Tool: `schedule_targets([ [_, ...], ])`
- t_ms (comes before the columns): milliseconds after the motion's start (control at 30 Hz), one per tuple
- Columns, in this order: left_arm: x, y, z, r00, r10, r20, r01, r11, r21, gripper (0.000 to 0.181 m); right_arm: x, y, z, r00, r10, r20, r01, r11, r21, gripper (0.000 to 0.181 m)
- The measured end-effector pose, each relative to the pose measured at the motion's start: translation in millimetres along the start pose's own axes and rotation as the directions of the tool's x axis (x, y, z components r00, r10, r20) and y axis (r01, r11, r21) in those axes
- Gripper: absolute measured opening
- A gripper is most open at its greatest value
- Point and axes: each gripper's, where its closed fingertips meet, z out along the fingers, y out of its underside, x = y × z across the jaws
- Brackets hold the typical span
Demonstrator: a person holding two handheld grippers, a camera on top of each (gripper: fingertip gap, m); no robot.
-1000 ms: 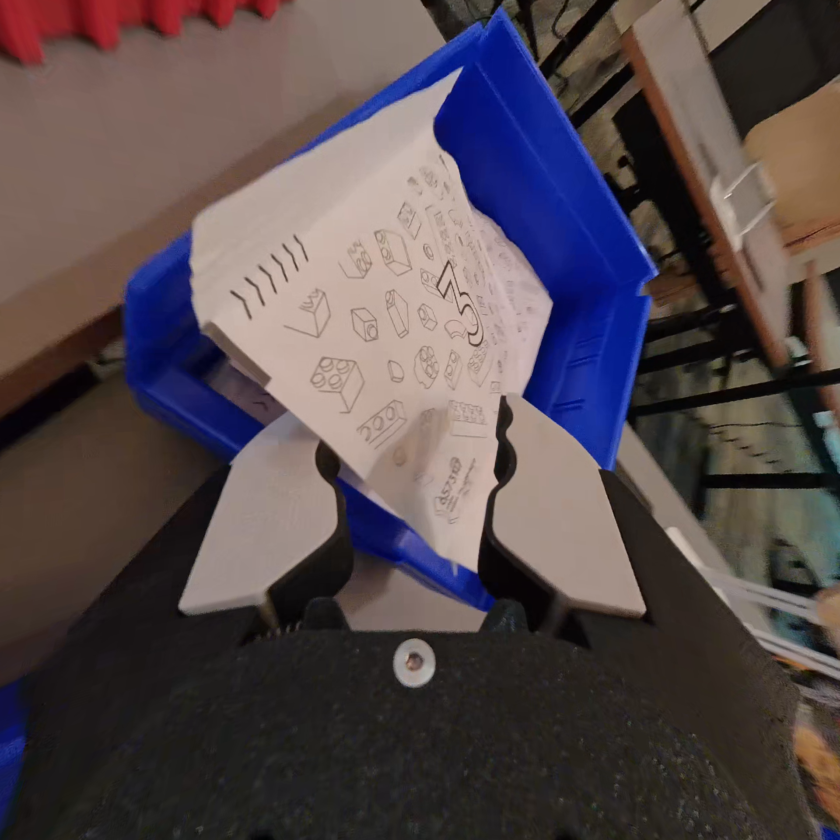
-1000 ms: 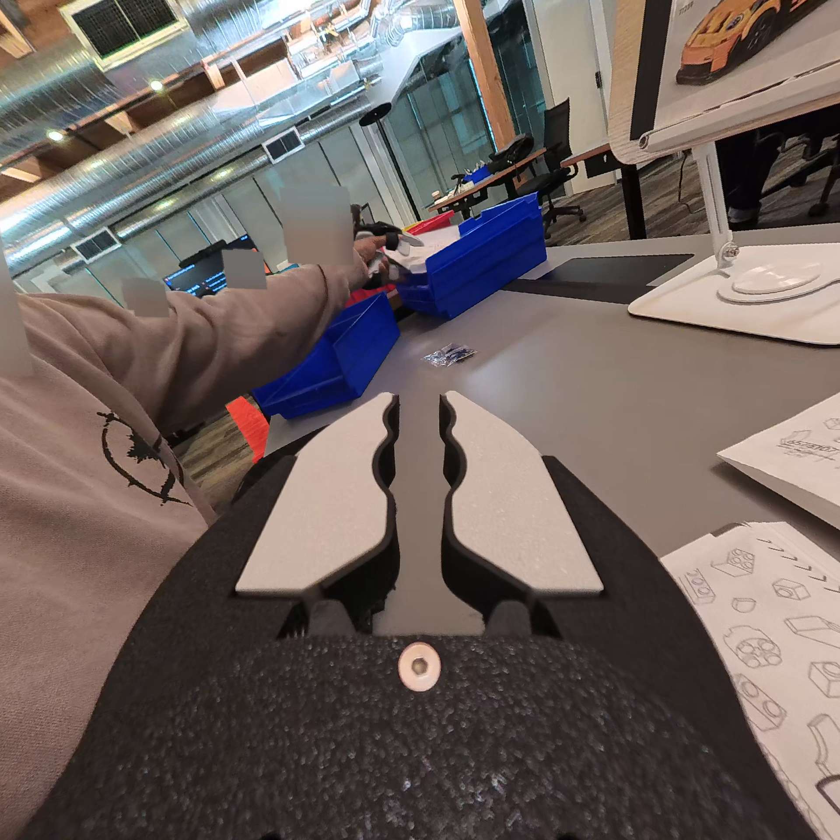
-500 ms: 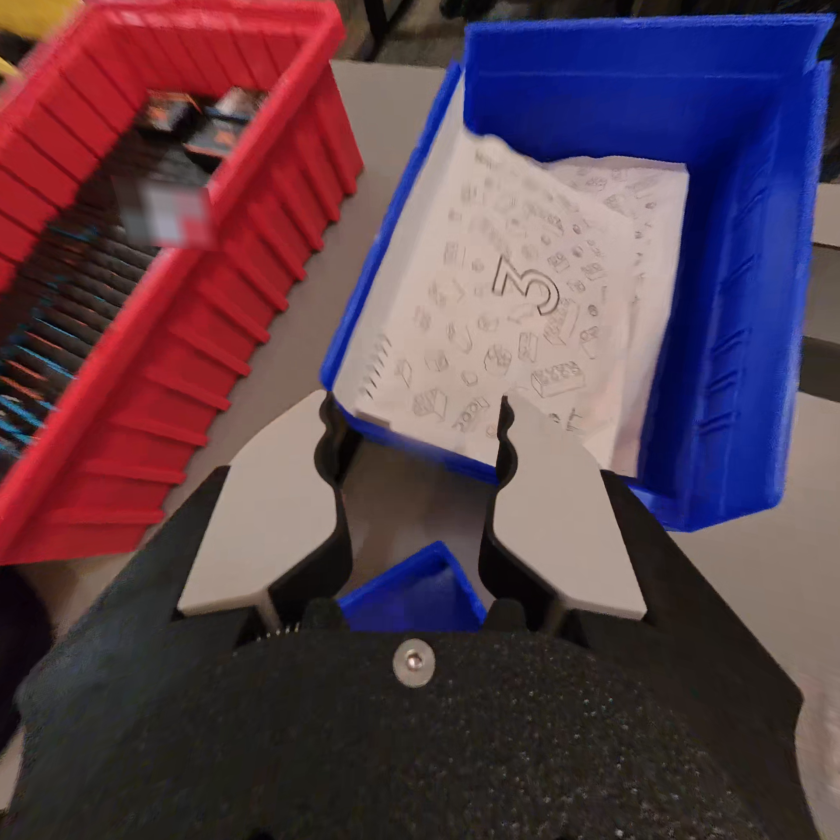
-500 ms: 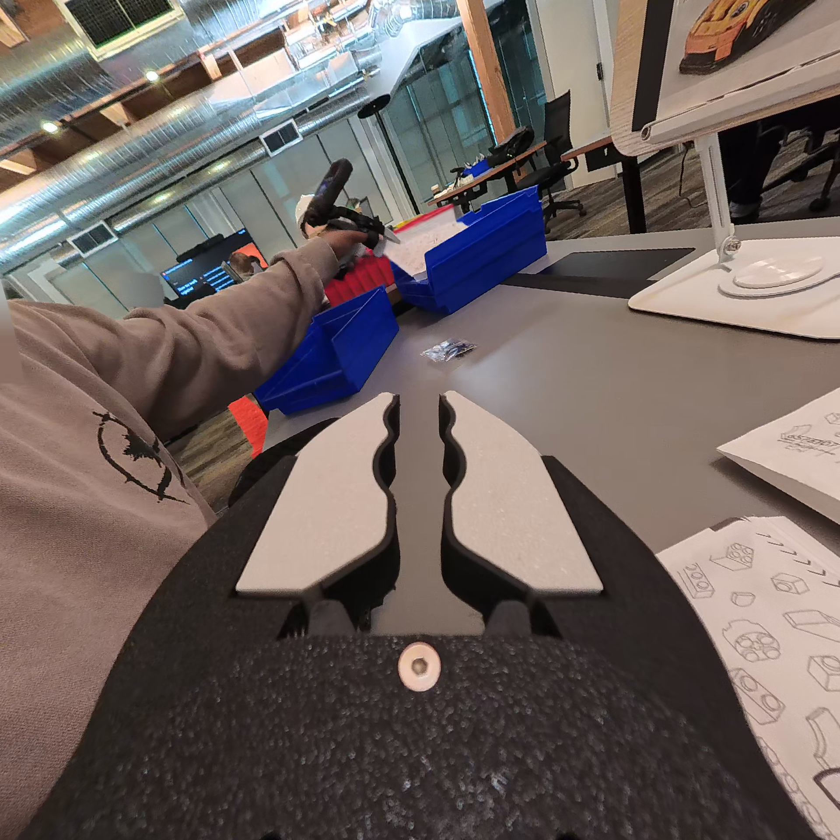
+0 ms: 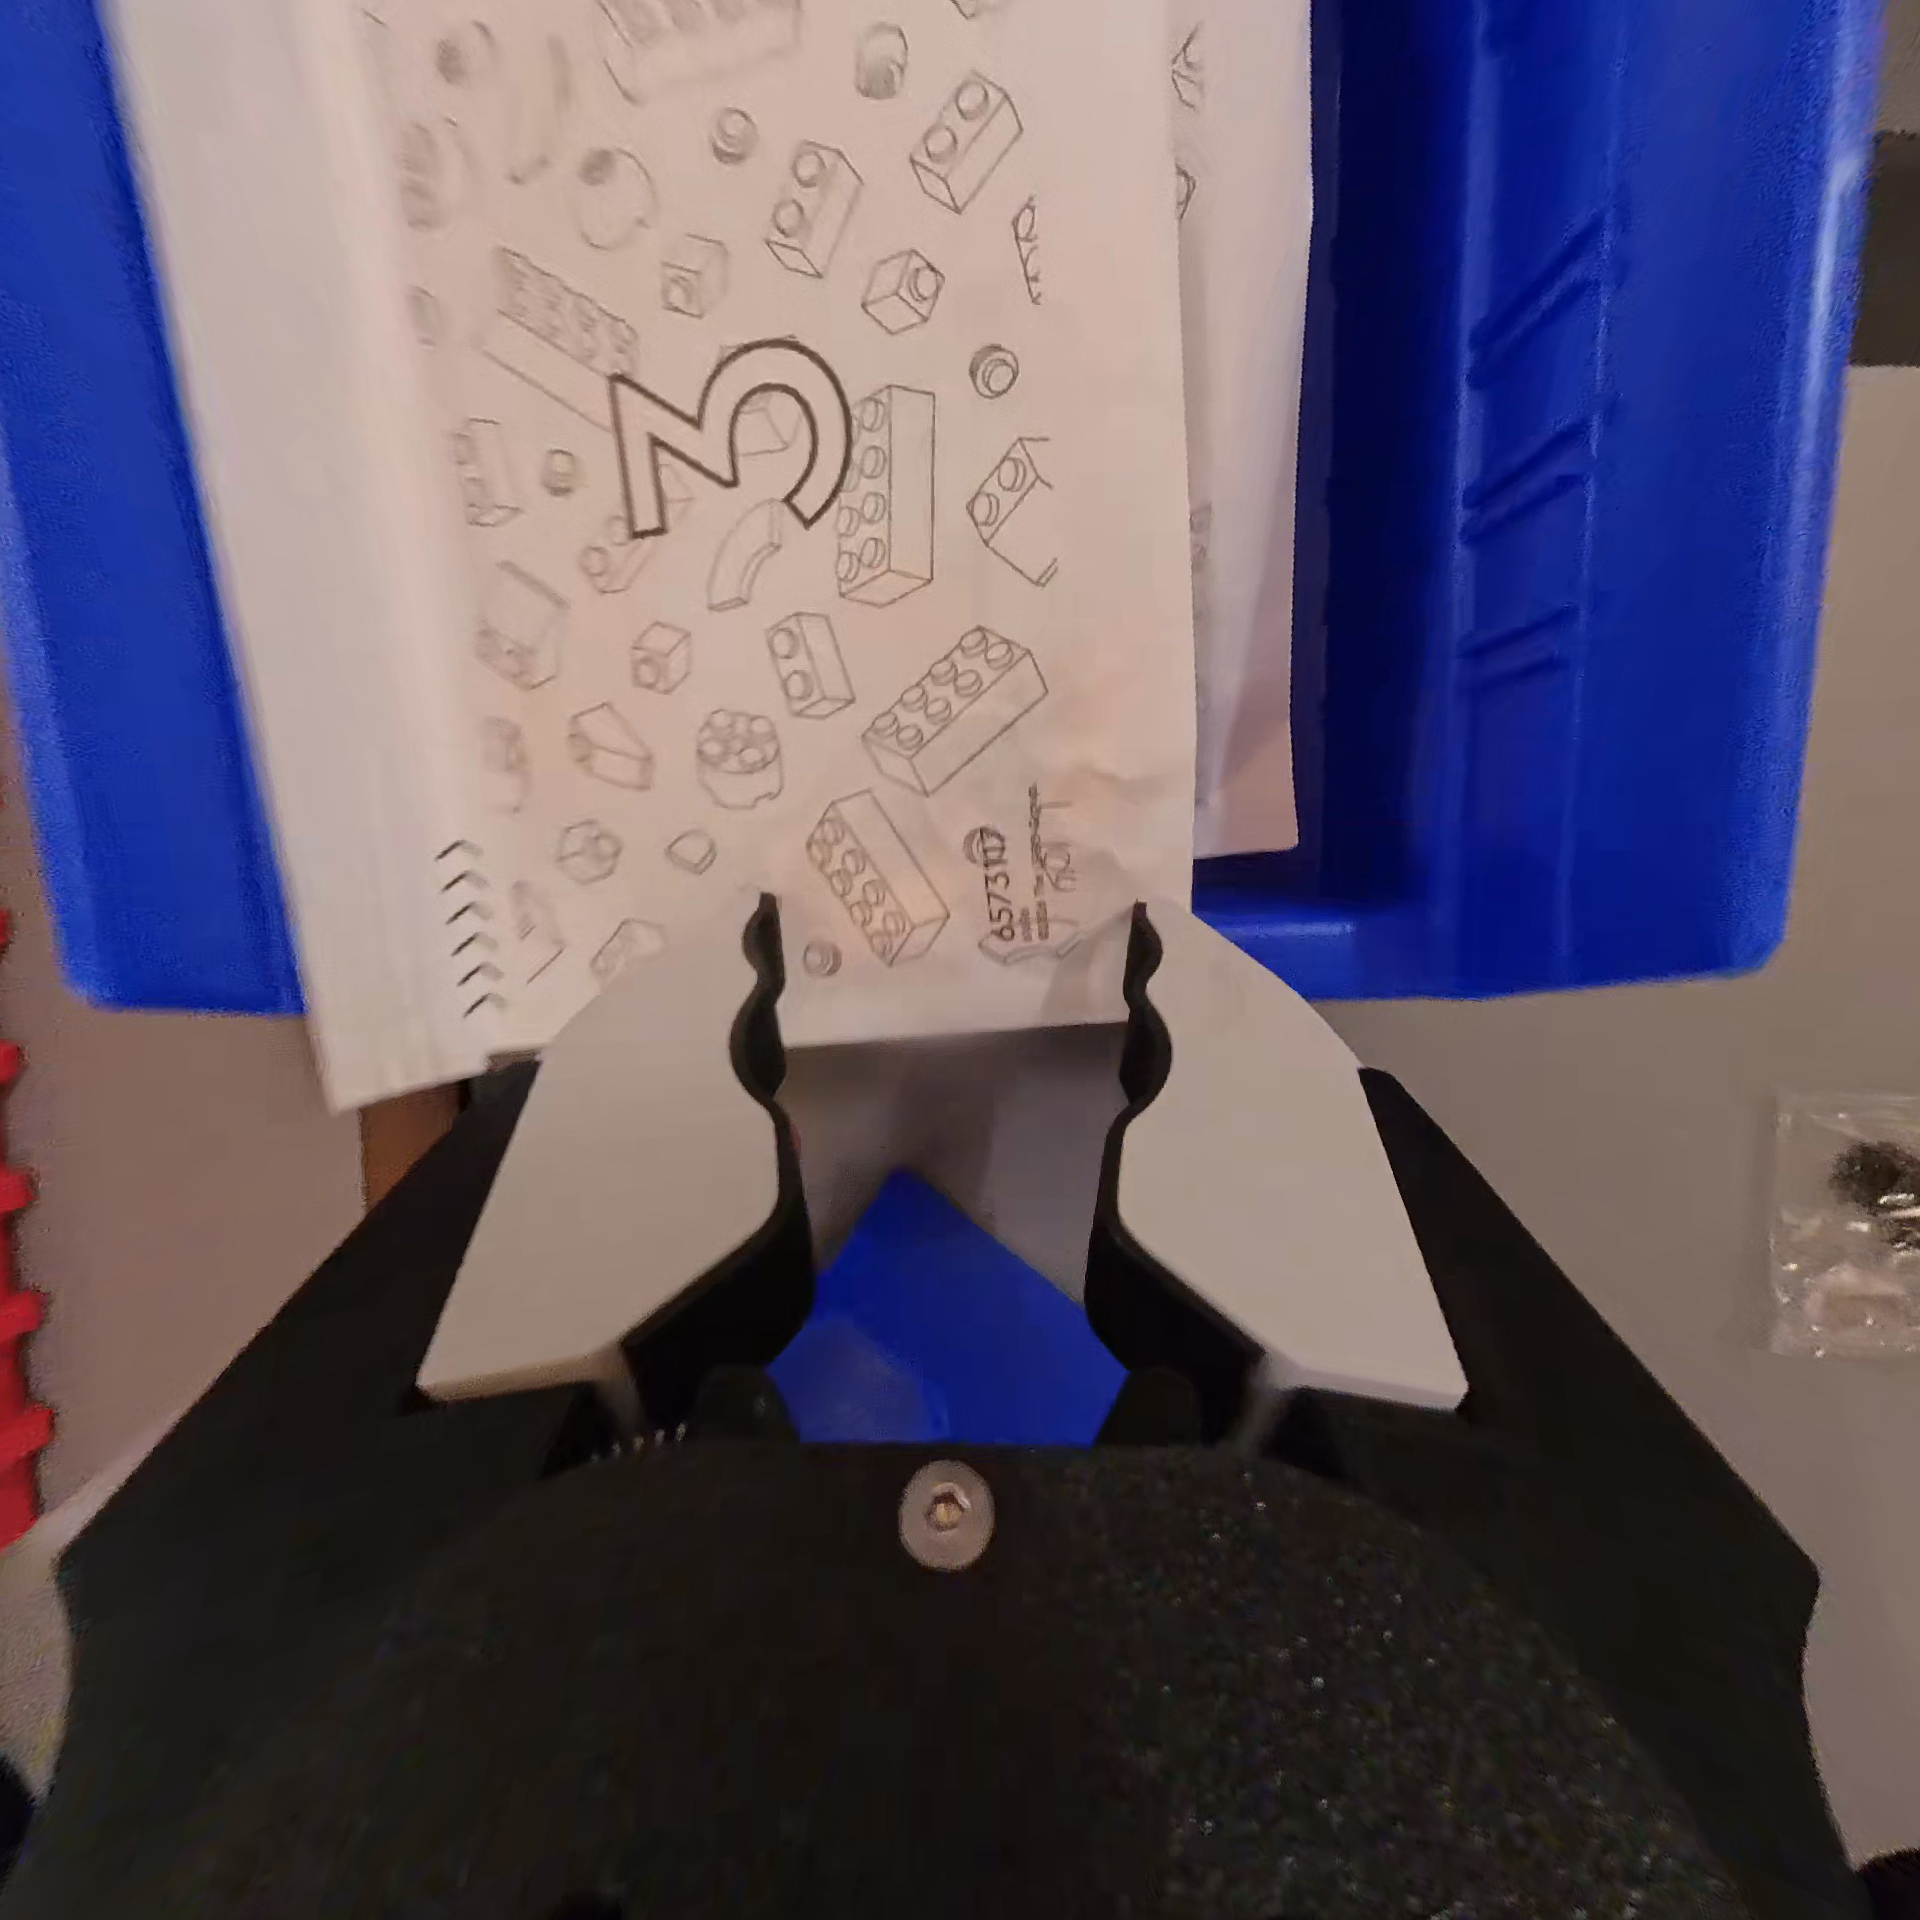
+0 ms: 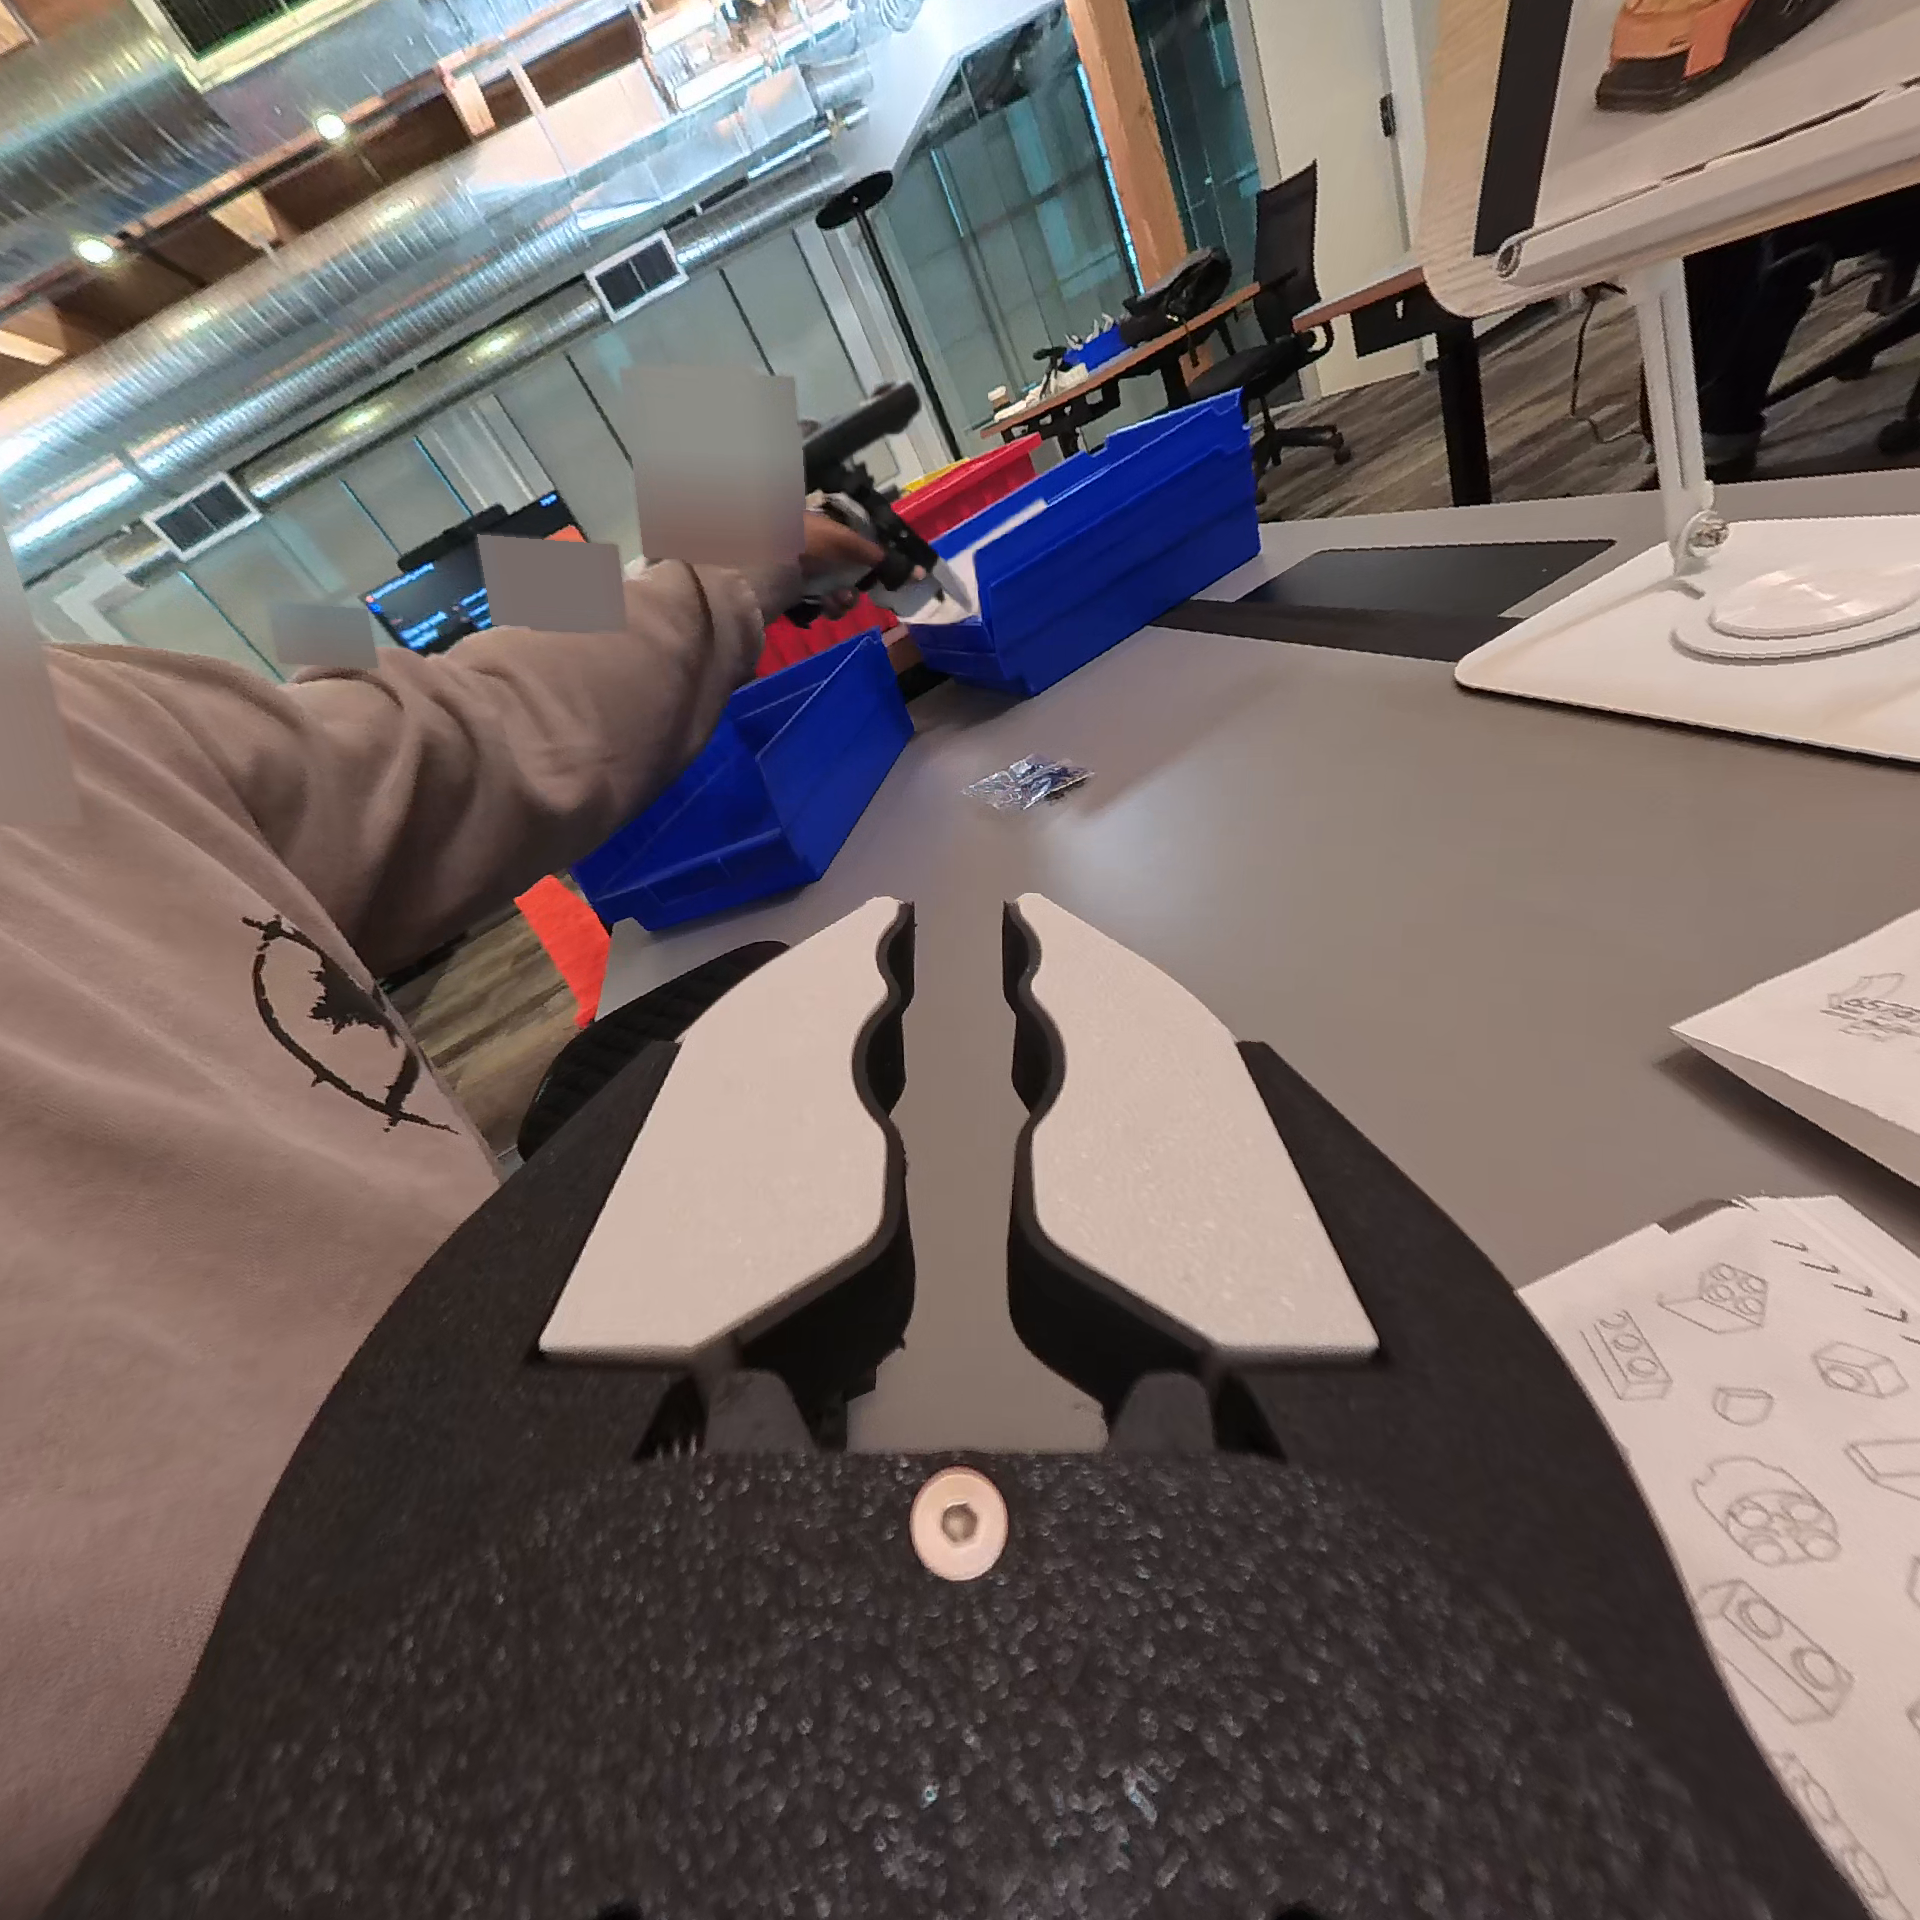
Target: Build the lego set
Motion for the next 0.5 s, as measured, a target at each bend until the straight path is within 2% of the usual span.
schedule_targets([
  [67,0,-11,10,0.999,-0.031,-0.023,0.031,0.999,0.008,0.062,2,0,-1,1.0,0.005,-0.01,-0.005,1.0,0.006,0.016],
  [200,-9,-21,30,0.999,0.021,0.029,-0.02,0.999,-0.033,0.067,5,0,-3,1.0,0.012,-0.028,-0.012,1.0,0.017,0.015],
  [300,-7,-27,38,1.0,0.011,0.021,-0.011,1.0,-0.029,0.064,6,-2,-4,0.999,0.007,-0.04,-0.006,1.0,0.025,0.015],
  [400,-9,-36,24,0.994,0.053,0.091,-0.056,0.998,0.03,0.058,9,-7,-10,0.996,-0.021,-0.091,0.025,0.999,0.034,0.015],
  [500,-4,-42,-5,0.976,0.12,0.181,-0.142,0.983,0.115,0.055,20,-12,-25,0.979,-0.064,-0.193,0.074,0.996,0.046,0.015],
])
